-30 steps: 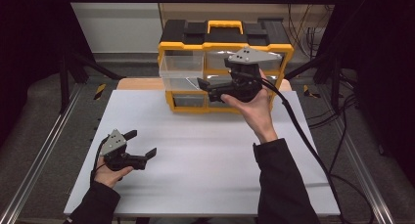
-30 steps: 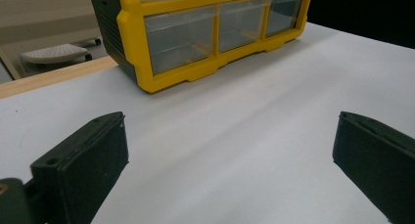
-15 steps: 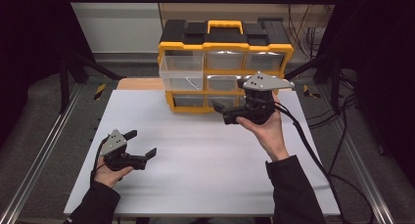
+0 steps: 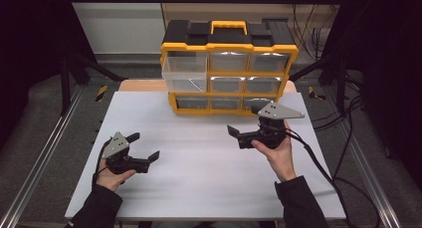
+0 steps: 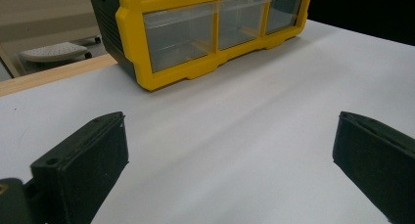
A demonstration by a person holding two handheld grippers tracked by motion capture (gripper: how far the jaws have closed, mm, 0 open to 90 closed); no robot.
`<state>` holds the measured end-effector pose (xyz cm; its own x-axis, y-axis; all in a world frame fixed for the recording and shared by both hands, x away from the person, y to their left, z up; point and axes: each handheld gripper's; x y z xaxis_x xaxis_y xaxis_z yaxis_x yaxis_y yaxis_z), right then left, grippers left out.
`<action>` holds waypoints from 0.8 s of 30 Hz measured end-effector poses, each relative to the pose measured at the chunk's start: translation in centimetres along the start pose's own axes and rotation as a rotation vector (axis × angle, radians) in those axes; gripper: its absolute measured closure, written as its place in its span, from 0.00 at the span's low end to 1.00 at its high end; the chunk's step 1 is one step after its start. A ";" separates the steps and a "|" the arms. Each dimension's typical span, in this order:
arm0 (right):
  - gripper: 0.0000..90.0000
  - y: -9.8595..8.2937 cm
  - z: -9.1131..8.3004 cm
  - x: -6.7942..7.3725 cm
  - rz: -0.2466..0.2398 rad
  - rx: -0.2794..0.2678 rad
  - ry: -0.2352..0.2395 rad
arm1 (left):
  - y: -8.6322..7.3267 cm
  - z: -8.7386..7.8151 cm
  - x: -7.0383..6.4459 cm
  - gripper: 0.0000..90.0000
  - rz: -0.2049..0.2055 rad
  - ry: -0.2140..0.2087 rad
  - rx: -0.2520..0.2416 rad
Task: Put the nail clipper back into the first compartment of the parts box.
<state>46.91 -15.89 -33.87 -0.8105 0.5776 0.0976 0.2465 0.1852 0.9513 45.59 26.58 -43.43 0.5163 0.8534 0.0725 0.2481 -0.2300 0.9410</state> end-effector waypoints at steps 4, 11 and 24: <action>0.01 -2.3 -0.2 -0.6 0.022 0.014 0.002 | -0.1 0.1 0.0 0.00 0.001 -0.001 0.004; 0.00 -5.7 -0.8 -1.3 0.031 0.052 -0.002 | -0.1 0.0 -0.1 0.00 0.001 -0.001 -0.001; 0.00 -10.4 -3.5 -3.0 0.068 0.008 -0.019 | -0.1 0.0 -0.1 0.00 0.009 -0.004 0.005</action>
<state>44.96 -22.34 -43.08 -0.7818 0.6037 0.1563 0.3051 0.1516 0.9402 45.52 26.50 -43.52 0.5217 0.8494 0.0799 0.2477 -0.2405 0.9385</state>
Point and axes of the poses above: each handheld gripper's, and its own axes: z roughly forward along the jaws, y roughly out of its top, x roughly to its left, and after that the axes turned 12 degrees about y, right-handed
